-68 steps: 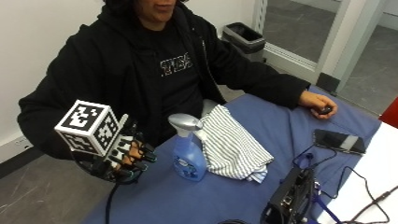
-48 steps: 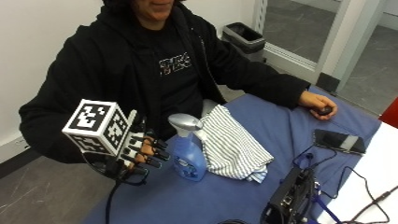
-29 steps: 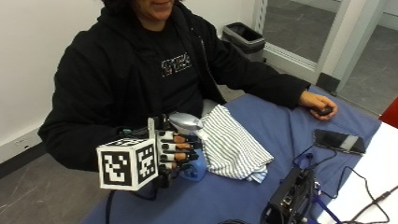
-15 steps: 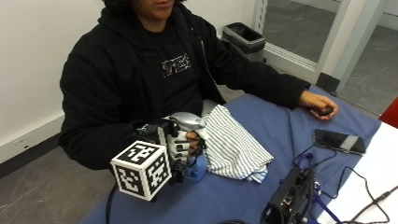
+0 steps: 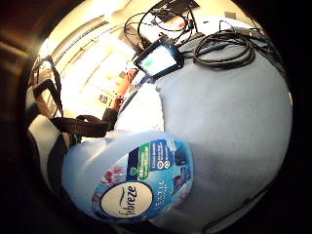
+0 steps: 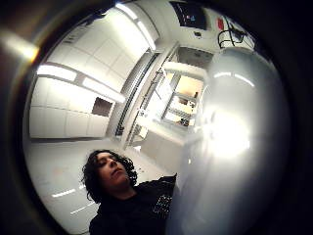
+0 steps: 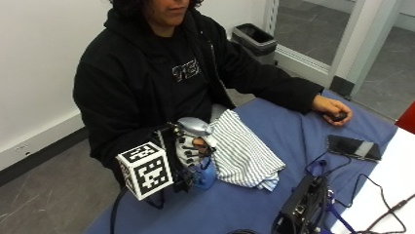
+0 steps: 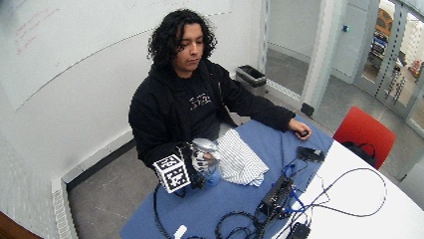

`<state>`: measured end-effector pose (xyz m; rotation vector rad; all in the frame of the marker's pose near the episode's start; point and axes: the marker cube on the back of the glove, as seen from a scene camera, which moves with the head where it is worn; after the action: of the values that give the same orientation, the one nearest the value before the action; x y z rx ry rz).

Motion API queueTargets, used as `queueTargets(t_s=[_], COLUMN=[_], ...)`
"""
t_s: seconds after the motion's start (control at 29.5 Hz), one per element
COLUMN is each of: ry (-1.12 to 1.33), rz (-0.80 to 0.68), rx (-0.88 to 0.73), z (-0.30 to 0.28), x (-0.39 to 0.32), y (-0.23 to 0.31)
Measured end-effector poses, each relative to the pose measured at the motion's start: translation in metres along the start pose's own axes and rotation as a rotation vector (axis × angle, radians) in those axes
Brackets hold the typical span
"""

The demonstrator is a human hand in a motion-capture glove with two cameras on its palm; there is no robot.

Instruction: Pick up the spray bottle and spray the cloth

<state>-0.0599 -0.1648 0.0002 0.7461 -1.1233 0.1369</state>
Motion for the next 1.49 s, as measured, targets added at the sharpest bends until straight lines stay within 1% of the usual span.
queueTargets(t_s=[0.17,0.27,0.48,0.65,0.88,1.02,1.15,1.29,1.39,1.49], ry=[0.007,0.003,-0.011,0.033,0.144,0.210,0.281,0.379,0.439,0.493], rz=[-0.028,-0.027,-0.016,-0.006,0.061,0.114,0.182,0.259,0.337,0.413], rx=[0.025,0.013,-0.070,-0.147,-0.329,-0.462,-0.584,-0.675,-0.817,-0.922], z=[0.000,0.000,-0.001,-0.010,-0.029,-0.030,-0.018,0.016,0.016,0.023], x=[0.001,0.001,-0.003,-0.018,-0.048,-0.063,-0.074,-0.078,-0.082,-0.077], y=[0.001,0.000,-0.001,-0.002,-0.021,-0.034,-0.046,-0.060,-0.054,-0.050])
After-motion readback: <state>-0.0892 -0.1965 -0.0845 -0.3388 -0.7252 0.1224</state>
